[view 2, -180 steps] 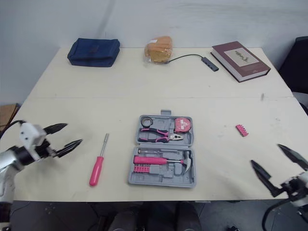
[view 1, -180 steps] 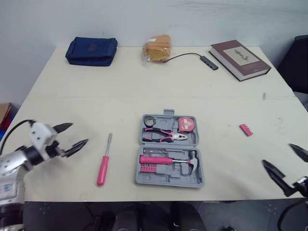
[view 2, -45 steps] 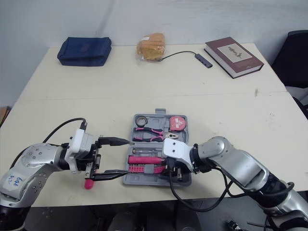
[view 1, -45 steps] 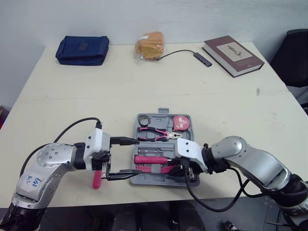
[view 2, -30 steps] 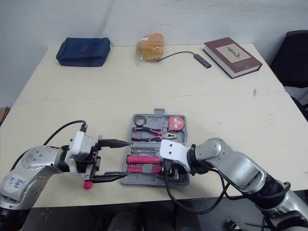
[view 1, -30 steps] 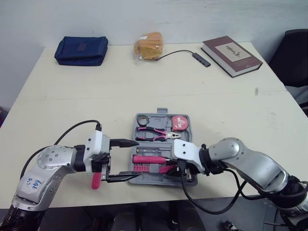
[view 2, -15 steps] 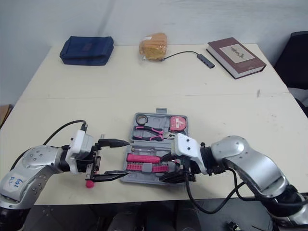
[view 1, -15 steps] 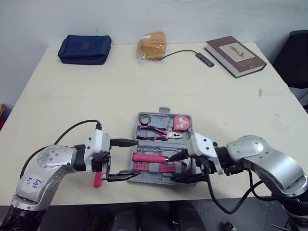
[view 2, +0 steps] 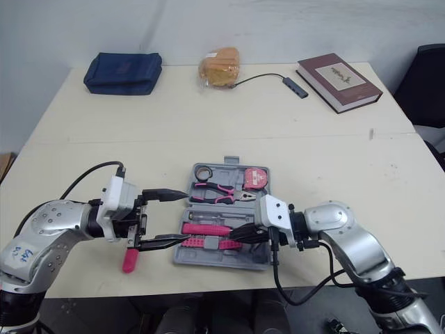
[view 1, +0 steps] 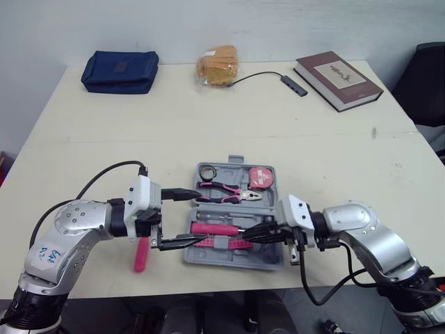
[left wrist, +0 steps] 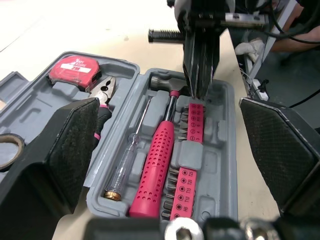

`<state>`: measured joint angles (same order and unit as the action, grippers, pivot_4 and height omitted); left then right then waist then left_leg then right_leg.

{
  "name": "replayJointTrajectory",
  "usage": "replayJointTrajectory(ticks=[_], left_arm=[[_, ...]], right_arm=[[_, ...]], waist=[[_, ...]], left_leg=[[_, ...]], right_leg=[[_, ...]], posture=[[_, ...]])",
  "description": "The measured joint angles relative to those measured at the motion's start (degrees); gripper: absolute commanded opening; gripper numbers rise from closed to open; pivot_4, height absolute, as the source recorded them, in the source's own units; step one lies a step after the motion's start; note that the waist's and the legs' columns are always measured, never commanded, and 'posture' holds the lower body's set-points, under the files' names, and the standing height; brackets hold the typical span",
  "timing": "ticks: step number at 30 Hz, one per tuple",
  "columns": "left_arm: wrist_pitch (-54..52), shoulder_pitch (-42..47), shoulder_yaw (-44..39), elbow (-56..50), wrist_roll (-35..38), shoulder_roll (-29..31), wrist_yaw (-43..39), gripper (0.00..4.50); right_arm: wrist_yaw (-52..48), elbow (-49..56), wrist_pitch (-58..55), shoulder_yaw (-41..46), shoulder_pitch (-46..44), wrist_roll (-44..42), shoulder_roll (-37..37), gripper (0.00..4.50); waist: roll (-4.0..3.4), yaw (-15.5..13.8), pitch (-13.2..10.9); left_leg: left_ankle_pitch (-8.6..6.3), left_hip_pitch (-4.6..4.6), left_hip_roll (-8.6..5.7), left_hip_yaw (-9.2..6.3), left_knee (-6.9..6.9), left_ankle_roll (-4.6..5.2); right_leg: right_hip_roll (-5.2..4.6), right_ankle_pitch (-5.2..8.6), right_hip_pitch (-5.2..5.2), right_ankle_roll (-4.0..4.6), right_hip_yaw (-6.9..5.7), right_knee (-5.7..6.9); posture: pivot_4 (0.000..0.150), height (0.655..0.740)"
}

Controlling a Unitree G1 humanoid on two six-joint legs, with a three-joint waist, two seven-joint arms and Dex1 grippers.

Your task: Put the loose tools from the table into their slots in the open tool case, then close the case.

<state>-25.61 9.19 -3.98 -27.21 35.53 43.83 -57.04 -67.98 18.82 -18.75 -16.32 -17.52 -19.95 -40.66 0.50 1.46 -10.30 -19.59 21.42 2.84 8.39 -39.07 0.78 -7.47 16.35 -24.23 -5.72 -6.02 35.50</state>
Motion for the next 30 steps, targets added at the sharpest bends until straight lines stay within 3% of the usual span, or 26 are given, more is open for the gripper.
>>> replayJointTrajectory(ticks=[15, 22, 25, 30], left_arm=[[-2.84, 0.02, -0.04, -2.24, 0.14, 0.12, 2.48, 4.5], [-1.14, -3.98, -3.29, -3.38, -1.17, 0.01, 5.52, 4.5], [1.9, -10.26, -9.75, -1.3, -2.47, -1.54, 7.6, 4.5], [9.82, -21.22, -18.3, 4.8, -7.2, -2.67, 7.65, 4.5]], right_arm=[[1.47, -0.99, 3.36, -4.31, 1.19, 7.65, 0.36, 0.06], [1.85, -3.25, 11.43, 1.51, 8.17, 2.81, 4.17, 0.06], [-0.67, -3.89, 11.52, 13.83, 11.0, -4.99, -1.52, 0.79], [-1.86, -17.15, 20.04, 33.14, 12.17, -6.46, -8.64, 3.19]], waist=[[0.02, -0.03, 0.02], [0.03, -0.02, 0.02], [0.0, -0.05, 0.0], [0.04, -0.13, 0.0]], left_leg=[[0.01, -0.07, 0.03, 0.0, -0.02, -0.02], [0.01, -0.07, 0.0, 0.02, -0.01, -0.03], [-0.01, -0.08, -0.01, 0.06, -0.04, 0.11], [-0.09, -0.17, 0.03, 0.05, 0.02, 0.1]], right_leg=[[0.01, 0.0, 0.04, 0.0, 0.0, 0.04], [0.03, 0.0, 0.04, 0.0, 0.01, 0.02], [-0.09, -0.02, 0.06, -0.04, 0.04, -0.01], [0.0, 0.0, 0.17, -0.01, -0.05, -0.15]], posture=[[0.15, 0.74], [0.15, 0.74], [0.15, 0.74], [0.15, 0.74]])
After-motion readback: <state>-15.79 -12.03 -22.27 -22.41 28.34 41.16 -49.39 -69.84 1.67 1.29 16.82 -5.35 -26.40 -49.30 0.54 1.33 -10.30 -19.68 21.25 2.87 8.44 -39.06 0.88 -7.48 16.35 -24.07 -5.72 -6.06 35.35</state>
